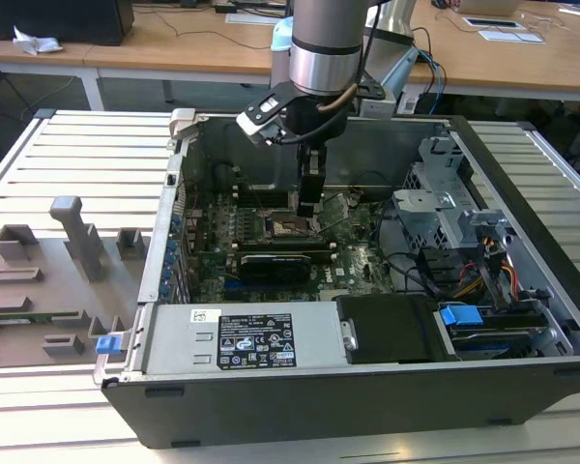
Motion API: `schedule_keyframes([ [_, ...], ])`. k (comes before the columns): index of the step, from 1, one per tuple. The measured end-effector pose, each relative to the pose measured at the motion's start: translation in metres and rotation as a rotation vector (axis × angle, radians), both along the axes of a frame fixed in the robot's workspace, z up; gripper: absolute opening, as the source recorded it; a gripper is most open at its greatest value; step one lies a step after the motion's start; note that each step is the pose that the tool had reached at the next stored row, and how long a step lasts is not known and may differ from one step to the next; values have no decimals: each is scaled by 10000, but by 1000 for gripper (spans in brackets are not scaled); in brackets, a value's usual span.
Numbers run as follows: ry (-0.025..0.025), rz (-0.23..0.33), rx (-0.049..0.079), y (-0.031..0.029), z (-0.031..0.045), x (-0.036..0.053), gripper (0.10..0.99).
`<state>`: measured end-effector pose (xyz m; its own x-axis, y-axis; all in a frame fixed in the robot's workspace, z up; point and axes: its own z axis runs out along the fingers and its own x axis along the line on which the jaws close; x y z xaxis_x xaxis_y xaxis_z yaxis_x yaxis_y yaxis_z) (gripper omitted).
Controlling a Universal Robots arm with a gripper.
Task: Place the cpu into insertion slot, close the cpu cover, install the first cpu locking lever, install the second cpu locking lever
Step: 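Place the cpu into insertion slot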
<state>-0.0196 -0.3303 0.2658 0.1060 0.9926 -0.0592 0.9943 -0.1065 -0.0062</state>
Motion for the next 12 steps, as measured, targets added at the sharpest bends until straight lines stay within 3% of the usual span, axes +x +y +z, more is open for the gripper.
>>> schedule_keyframes([
  [7, 1, -1, 0, 17, 0, 1, 541],
  [12, -1, -1, 3, 143, -1, 1, 541],
])
